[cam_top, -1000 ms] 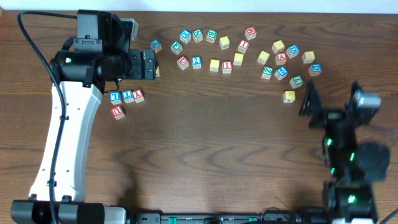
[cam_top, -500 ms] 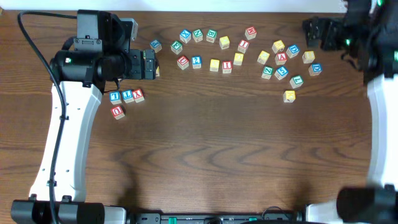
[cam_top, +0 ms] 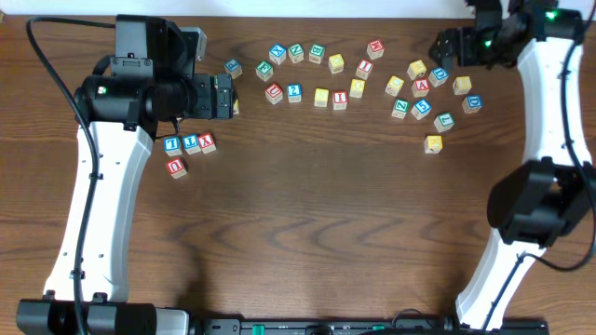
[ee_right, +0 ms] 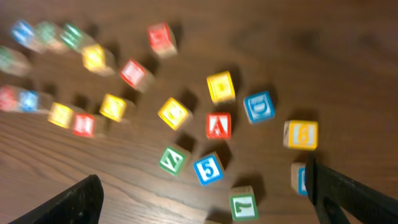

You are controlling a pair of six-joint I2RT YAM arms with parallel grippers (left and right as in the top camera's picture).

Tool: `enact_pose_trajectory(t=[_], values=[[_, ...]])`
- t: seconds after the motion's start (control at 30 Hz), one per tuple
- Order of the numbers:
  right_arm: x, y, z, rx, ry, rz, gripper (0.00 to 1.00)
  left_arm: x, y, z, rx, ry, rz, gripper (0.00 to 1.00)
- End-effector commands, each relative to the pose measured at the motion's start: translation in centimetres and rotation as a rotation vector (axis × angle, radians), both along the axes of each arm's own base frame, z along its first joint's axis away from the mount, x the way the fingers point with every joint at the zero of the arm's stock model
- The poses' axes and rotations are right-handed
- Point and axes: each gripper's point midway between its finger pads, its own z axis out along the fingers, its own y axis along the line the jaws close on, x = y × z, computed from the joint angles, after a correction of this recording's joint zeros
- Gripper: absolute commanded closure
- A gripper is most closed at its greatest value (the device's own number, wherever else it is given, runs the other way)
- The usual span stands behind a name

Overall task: Spell out AI2
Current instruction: 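Move the right gripper over the red A block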

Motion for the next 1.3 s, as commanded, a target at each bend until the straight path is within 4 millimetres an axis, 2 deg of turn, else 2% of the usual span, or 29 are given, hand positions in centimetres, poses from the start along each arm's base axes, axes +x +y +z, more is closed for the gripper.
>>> enact_pose_trajectory(t=[0.0,0.07,0.13,0.2,0.33,0.37,0.4,0.43,0.57,0.63,0.73,0.97,1.27], values=[[0.4,0.5,-3.0,-0.082,0.060,0.025,0.01,0.3,0.1,0.6,-0.005,-0.013,0.007,0.01],[0.6,0.2,-4.8,-0.115,0.090,0.017,0.01,0.3,0.1,0.6,-0.005,-0.013,0.007,0.01],[1.1,-0.1,-5.5,-0.133,0.089,0.014,0.01,0.3,0.1,0.6,-0.005,-0.013,0.007,0.01],[1.4,-0.1,-6.0,-0.131,0.089,0.010,0.01,0.3,0.1,0.6,-0.005,-0.013,0.007,0.01],[1.3,1.5,-5.8,-0.039,0.090,0.027,0.01,0.3,0.1,0.6,-0.005,-0.013,0.007,0.01],[1.3,1.6,-5.8,-0.037,0.086,0.042,0.04,0.3,0.1,0.6,-0.005,-0.013,0.007,0.00],[1.4,1.6,-5.9,-0.044,0.079,0.058,0.13,0.3,0.1,0.6,-0.005,-0.013,0.007,0.01],[1.5,1.5,-6.0,-0.056,0.075,0.063,0.17,0.3,0.1,0.6,-0.005,-0.013,0.007,0.01],[2.1,1.0,-7.3,-0.111,0.061,0.047,0.24,0.3,0.1,0.6,-0.005,-0.012,0.007,0.01],[2.3,0.9,-8.2,-0.153,0.061,0.040,0.32,0.4,0.1,0.4,-0.004,-0.008,0.007,0.01],[2.5,0.7,-9.3,-0.209,0.064,-0.006,0.35,0.4,0.1,0.2,-0.004,-0.003,0.007,0.01],[2.5,1.9,-11.3,-0.274,0.062,-0.003,0.39,0.5,0.1,0.2,-0.012,0.003,0.020,0.01],[1.3,1.5,-14.3,-0.281,0.107,-0.064,0.48,0.5,0.1,0.2,-0.014,0.004,0.022,0.01]])
